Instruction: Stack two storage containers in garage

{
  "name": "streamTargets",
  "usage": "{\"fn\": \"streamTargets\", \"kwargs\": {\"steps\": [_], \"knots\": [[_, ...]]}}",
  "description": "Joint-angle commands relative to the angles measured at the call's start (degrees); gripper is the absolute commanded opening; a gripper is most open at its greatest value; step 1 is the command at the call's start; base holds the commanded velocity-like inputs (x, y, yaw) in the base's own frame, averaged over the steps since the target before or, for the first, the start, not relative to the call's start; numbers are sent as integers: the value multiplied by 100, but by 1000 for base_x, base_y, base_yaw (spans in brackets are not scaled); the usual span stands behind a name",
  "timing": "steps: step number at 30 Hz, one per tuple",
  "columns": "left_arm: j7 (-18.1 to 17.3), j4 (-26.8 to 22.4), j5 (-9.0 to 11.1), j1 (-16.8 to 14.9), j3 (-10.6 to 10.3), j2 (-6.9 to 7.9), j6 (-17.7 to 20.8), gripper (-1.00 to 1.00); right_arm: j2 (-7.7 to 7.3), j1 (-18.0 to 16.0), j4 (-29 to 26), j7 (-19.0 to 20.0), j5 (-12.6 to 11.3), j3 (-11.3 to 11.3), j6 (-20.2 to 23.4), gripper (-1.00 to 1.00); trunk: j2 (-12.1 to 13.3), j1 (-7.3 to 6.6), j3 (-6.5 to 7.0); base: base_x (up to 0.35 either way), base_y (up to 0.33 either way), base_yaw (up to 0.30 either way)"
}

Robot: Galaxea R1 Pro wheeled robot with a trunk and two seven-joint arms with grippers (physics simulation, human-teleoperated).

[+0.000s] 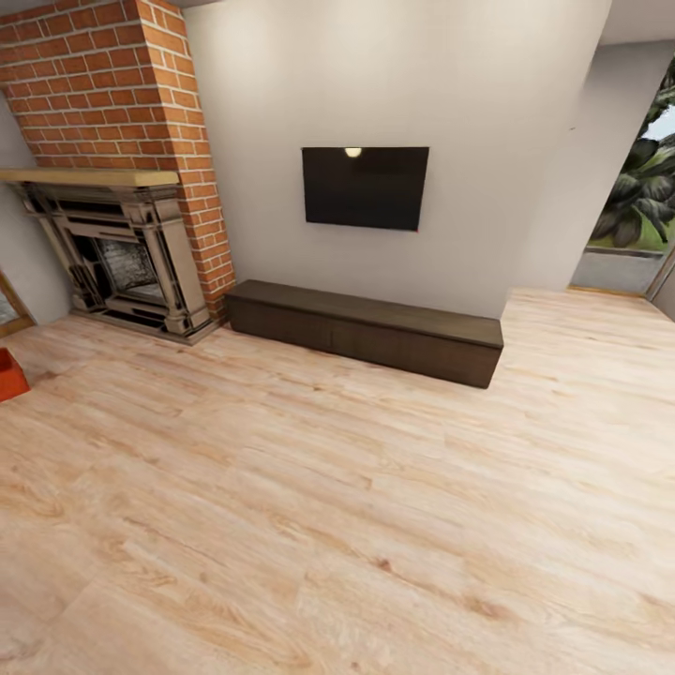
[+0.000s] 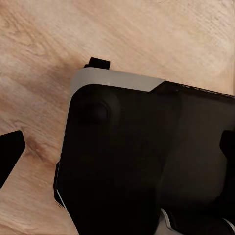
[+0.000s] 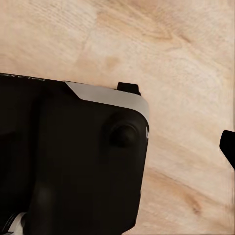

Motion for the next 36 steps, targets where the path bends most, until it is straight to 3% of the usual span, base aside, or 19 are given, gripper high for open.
{"fn": "streamTargets", "kwargs": {"steps": [1,20,36], "knots": [[-5,9,42,-6,-15,-1,-19,100,4,-5,17,-7,-50,48,-32,100,-4,4,-6,322,0,257],[-5,9,39,-6,-13,-1,-21,100,-3,-5,17,-7,-50,48,-32,100,-4,4,-6,322,0,262],[-5,9,37,-6,-15,0,-22,100,1,-5,17,-7,-50,48,-32,100,-4,4,-6,322,0,13]]}}
